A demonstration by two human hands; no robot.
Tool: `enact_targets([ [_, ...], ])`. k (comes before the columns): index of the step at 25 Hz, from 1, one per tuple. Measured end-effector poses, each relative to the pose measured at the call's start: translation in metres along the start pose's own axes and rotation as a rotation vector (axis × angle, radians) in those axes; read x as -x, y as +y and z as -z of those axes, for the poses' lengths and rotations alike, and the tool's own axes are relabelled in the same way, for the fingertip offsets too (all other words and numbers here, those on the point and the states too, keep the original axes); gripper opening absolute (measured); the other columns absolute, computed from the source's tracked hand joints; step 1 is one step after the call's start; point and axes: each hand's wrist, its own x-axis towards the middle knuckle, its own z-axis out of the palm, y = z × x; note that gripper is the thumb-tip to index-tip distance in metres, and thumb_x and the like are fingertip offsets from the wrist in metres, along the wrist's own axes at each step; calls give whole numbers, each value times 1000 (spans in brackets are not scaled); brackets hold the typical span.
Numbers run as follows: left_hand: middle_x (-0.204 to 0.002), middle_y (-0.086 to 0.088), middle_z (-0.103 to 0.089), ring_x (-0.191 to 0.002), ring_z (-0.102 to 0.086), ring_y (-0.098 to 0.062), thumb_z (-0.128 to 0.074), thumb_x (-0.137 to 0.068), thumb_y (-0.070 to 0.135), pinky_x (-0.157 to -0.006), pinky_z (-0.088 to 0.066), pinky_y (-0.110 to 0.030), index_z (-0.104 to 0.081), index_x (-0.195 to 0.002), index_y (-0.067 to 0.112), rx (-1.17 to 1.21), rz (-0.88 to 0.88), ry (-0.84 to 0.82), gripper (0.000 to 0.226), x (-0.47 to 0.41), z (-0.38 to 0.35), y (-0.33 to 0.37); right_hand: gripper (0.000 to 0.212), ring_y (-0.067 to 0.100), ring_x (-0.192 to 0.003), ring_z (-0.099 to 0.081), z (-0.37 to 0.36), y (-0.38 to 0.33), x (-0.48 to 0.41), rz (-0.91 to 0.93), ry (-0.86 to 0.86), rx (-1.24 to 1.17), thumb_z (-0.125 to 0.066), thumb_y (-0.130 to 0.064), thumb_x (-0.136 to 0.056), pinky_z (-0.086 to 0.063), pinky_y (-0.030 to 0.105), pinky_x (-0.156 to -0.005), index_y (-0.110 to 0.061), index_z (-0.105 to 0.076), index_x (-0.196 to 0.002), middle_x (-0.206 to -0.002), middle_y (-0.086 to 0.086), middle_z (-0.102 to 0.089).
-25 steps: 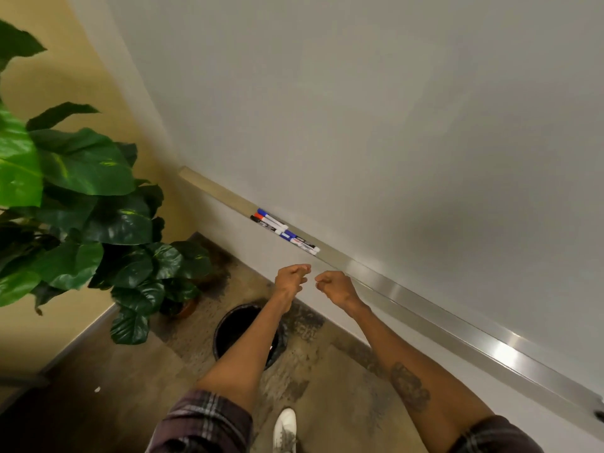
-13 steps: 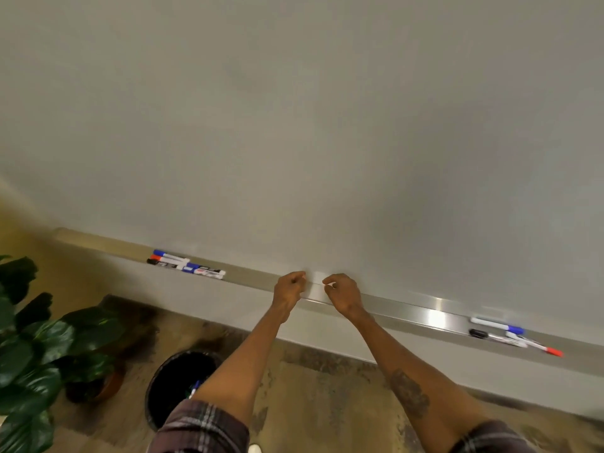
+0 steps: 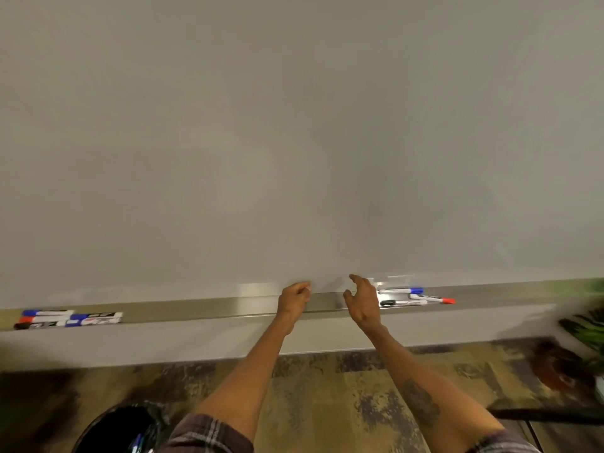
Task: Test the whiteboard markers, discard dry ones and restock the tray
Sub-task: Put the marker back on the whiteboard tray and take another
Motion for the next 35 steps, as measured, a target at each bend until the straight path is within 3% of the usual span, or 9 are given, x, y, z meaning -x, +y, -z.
enact_targets([
  [4, -100, 1, -67, -91, -65, -15, -59, -97, 23, -76, -51, -27, -69, -119, 13, -21, 39, -71, 26, -11, -56, 0, 46, 29, -130, -48, 31, 47, -10, -162, 91, -93, -57, -15, -95, -40, 42, -109, -10, -49, -140, -140, 11, -54],
  [8, -99, 3, -65, -93, -63, -14, -57, -99, 22, -69, -51, -19, -67, -118, 17, -4, 88, -142, 22, -13, -102, 0, 40, 31, -124, -52, 59, 91, -16, -304, 181, -155, -56, -11, -95, -41, 42, -104, -5, -53, -134, -133, 13, -58],
  [14, -111, -1, -63, -101, -64, -17, -54, -101, 20, -83, -52, -29, -58, -134, 11, -4, 184, -230, 35, -26, -160, 1, 52, 39, -130, -49, 81, 141, -32, -496, 190, -275, -55, -17, -99, -42, 50, -106, -11, -37, -146, -144, 17, -49],
  [17, -135, -8, -54, -120, -58, -25, -48, -103, 17, -102, -49, -41, -44, -145, 8, 5, 256, -321, 43, -26, -181, 0, 55, 41, -131, -47, 86, 154, -37, -508, 133, -293, -55, -13, -98, -41, 51, -107, -11, -33, -148, -147, 18, -45],
  [20, -150, -10, -44, -128, -54, -26, -47, -104, 18, -106, -47, -45, -33, -151, 12, -11, 295, -355, 49, -27, -195, -4, 56, 40, -134, -44, 86, 165, -41, -507, 83, -298, -56, -10, -97, -40, 50, -108, -11, -32, -148, -150, 17, -43],
  [27, -157, -9, -34, -129, -53, -26, -41, -106, 16, -108, -45, -44, -25, -155, 15, -32, 301, -372, 52, -26, -213, -6, 52, 38, -131, -48, 87, 174, -46, -462, 57, -306, -55, -8, -97, -42, 49, -107, -12, -37, -146, -146, 16, -47],
  [35, -155, -7, -37, -126, -56, -26, -43, -106, 16, -107, -47, -44, -30, -153, 15, 29, 327, -362, 49, -31, -216, -8, 49, 36, -126, -51, 92, 175, -48, -466, 52, -320, -55, -5, -96, -43, 45, -105, -10, -41, -143, -143, 17, -50],
])
